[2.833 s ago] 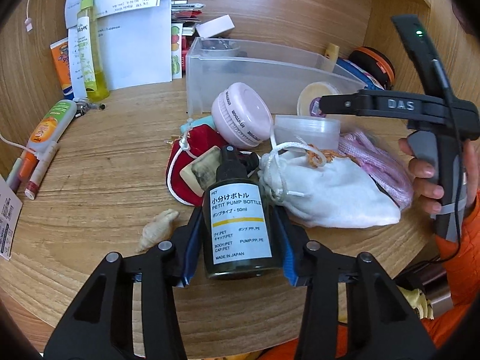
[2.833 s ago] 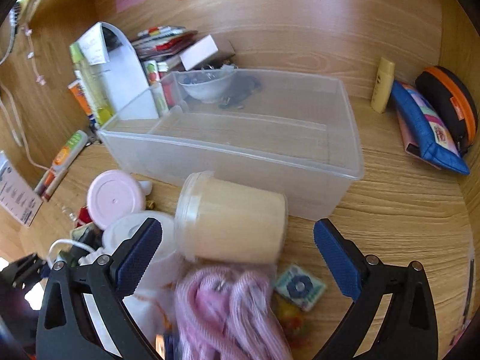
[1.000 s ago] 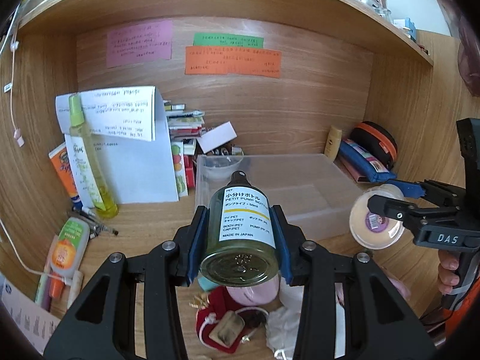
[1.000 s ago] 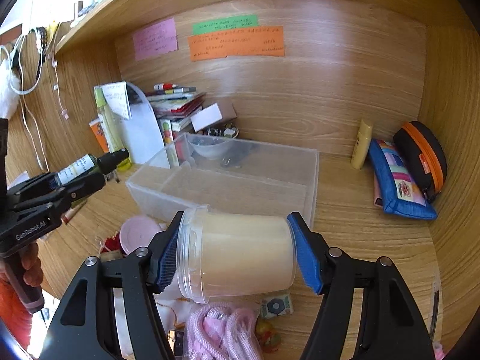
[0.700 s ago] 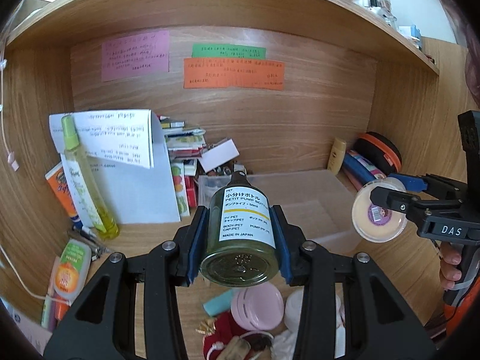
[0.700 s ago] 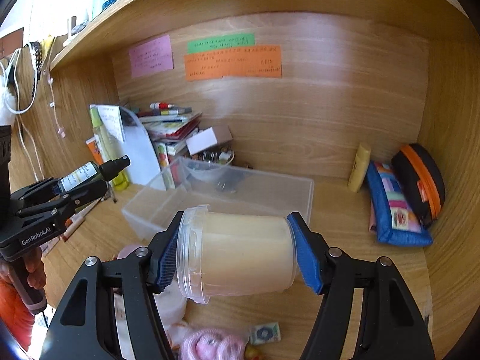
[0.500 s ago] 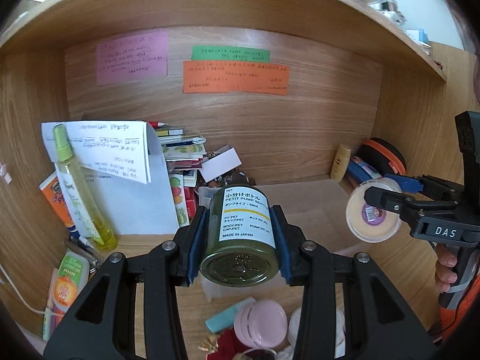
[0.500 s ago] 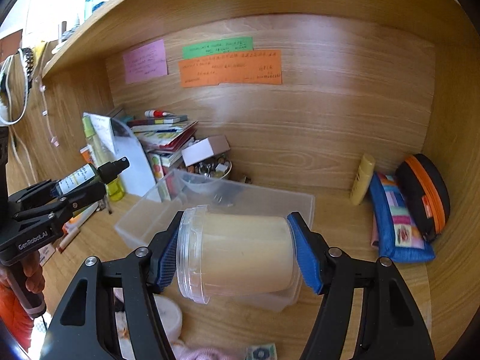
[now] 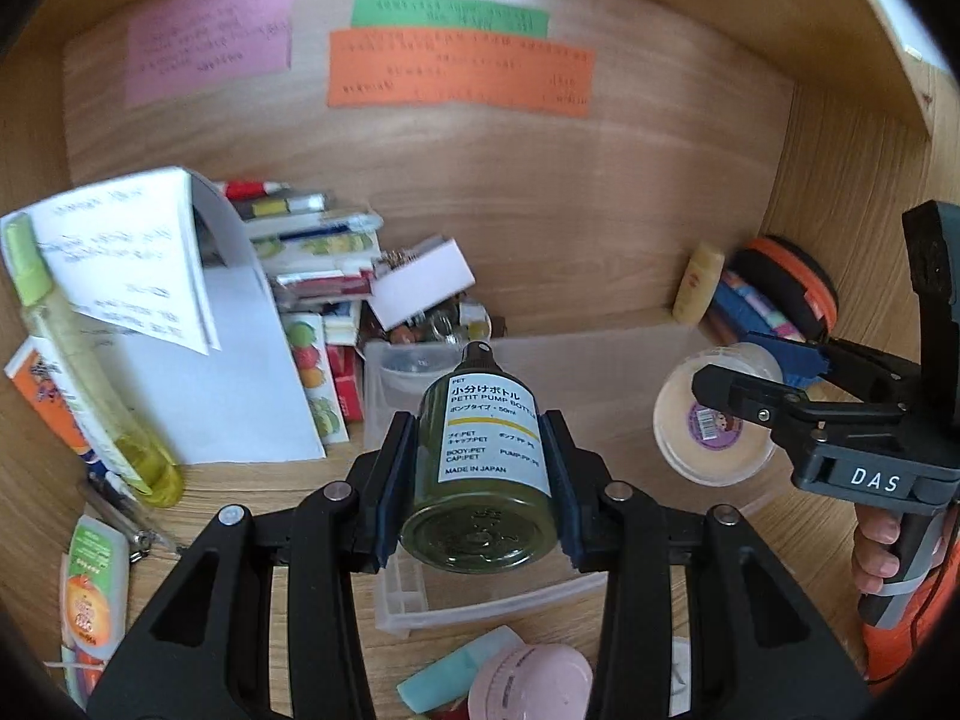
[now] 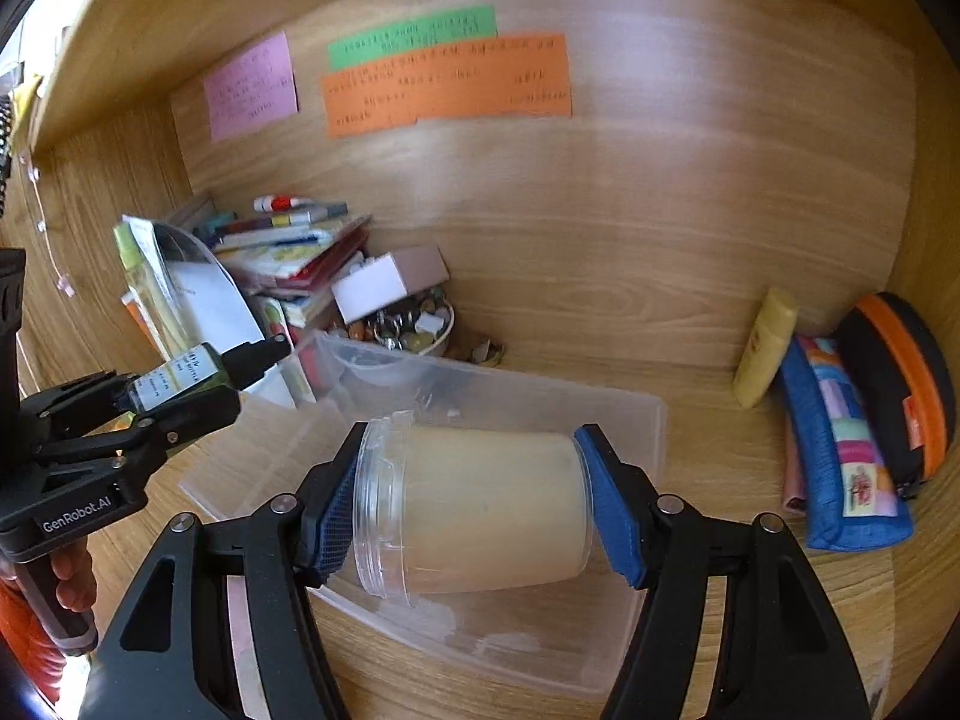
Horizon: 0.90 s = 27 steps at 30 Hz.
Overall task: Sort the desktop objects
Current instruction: 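Carry the green bottle and cream jar over the clear plastic box with both tools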
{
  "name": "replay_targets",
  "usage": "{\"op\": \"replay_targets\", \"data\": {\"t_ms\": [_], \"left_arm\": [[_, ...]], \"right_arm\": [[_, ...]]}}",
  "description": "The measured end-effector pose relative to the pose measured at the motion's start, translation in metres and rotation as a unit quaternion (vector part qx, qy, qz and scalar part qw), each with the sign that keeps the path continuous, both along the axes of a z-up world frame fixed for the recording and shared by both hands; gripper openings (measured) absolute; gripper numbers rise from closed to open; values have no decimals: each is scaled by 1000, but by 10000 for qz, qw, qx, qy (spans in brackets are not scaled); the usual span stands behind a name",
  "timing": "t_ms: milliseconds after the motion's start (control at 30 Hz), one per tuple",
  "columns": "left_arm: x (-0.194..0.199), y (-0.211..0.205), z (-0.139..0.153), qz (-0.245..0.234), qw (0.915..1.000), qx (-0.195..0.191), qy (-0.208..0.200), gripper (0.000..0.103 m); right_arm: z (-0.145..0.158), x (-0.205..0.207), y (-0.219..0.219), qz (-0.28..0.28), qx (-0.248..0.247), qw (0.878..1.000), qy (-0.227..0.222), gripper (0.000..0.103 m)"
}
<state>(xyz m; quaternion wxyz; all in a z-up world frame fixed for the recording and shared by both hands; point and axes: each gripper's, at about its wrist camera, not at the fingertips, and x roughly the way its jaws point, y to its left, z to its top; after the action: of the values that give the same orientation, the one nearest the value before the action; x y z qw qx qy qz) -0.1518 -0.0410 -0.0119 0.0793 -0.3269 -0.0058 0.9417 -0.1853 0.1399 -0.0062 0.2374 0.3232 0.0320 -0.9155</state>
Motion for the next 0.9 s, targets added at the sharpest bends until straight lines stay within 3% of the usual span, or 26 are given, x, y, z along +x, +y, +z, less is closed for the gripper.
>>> {"op": "replay_targets", "data": {"t_ms": [633, 900], "left_arm": [[-39, 20, -45, -388, 9944, -264, -949, 41], [-41, 26, -50, -503, 9928, -390, -1012, 41]], "right_arm": [[-44, -25, -5, 98, 305, 9978, -583, 63], [-52, -26, -11, 176, 384, 9966, -708, 63]]}}
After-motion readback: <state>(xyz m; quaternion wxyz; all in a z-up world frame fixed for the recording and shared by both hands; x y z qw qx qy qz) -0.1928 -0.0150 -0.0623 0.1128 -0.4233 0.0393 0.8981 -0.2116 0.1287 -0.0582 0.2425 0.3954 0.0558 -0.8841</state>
